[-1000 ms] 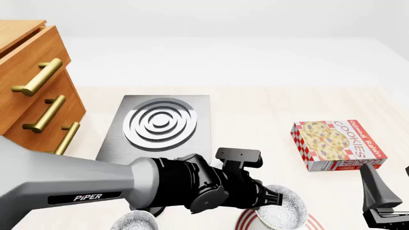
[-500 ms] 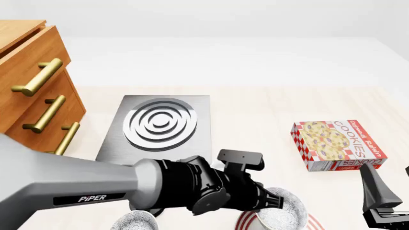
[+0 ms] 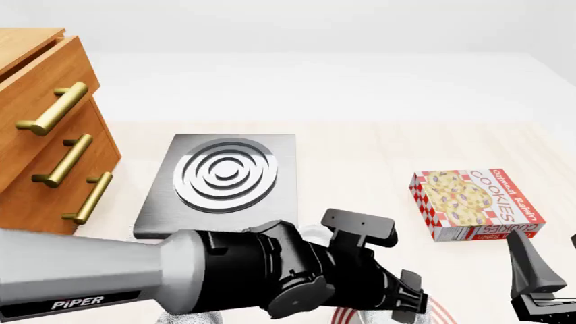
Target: Pick the akita bowl on the wooden cabinet and place it on the plate.
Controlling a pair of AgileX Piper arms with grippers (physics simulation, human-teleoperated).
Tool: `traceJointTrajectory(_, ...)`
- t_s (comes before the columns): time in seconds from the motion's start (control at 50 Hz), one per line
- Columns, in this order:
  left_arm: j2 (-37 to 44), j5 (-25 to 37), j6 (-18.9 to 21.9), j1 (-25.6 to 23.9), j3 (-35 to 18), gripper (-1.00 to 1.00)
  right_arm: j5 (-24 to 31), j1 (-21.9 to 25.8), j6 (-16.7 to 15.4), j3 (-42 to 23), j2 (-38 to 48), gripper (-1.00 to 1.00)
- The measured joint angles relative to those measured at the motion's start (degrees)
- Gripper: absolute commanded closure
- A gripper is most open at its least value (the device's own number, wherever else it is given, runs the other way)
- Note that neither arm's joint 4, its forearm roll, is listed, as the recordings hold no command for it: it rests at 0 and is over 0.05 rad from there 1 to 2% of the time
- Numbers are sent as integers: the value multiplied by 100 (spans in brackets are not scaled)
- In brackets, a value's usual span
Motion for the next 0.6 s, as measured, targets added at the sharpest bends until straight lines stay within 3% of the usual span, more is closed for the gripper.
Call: traceJointTrajectory(0.6, -1075, 1014, 603, -32, -327, -100, 0, 0, 0, 0, 0, -100)
